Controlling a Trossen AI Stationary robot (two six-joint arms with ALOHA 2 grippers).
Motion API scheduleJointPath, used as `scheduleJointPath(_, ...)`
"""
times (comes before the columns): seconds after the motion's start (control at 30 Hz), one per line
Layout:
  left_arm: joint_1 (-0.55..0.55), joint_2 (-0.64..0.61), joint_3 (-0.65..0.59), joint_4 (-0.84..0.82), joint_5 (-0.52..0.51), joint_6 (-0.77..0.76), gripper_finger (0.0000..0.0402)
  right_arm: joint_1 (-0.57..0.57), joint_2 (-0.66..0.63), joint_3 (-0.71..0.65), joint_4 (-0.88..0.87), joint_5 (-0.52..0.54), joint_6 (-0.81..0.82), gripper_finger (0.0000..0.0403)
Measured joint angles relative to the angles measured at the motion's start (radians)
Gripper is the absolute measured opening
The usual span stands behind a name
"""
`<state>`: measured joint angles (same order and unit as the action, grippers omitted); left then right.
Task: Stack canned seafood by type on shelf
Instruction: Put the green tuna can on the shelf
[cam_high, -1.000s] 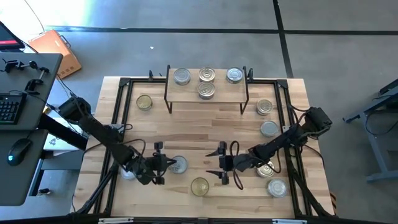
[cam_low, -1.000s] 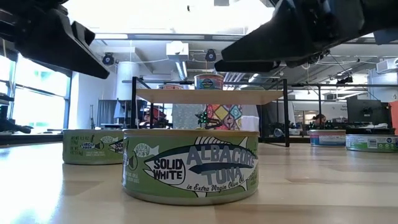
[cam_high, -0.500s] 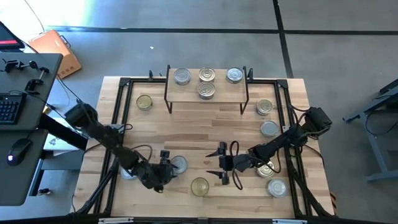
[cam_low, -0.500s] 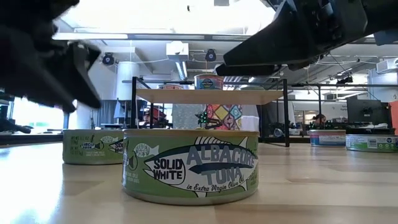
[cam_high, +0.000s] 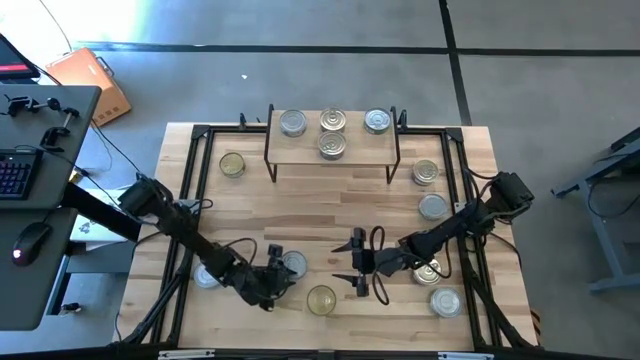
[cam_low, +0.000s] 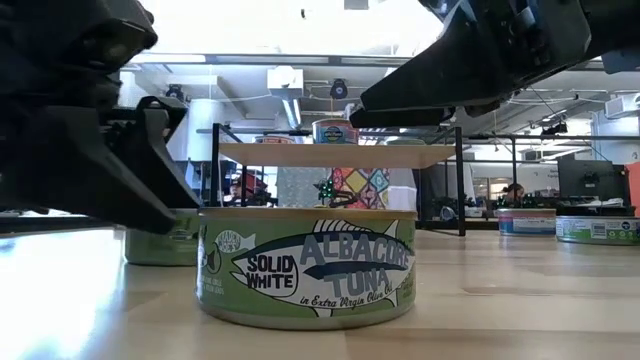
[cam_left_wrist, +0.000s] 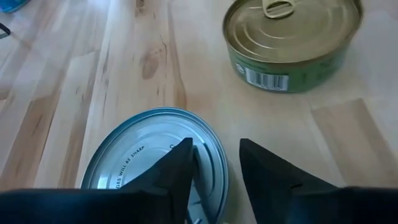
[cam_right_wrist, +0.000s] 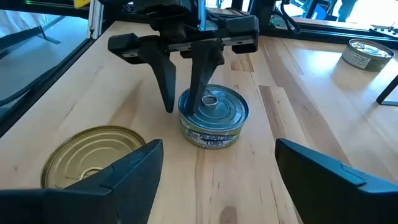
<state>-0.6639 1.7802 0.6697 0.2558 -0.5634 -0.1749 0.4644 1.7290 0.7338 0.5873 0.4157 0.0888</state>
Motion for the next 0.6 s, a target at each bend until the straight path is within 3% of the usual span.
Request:
scheduleJointPath(0.2,0.012,0.000,-0.001,-0.008,0.023,-0.003,0.0061,0.000,0.000,0.000,0.000,-0.002,-0.016,0.0302)
scheduleJointPath(0.33,0.012,-0.015,-0.001,-0.013,0.031,0.011,0.0011,0.000,0.013,0.000,0.010,-0.005,-0.133,0.0302)
scheduleJointPath(0.6,-0.008,-0.156,-0.010,-0.027,0.060,0.095,0.0001,-0.011,0.097,0.039,0.039,-0.068,-0.343,0.0302)
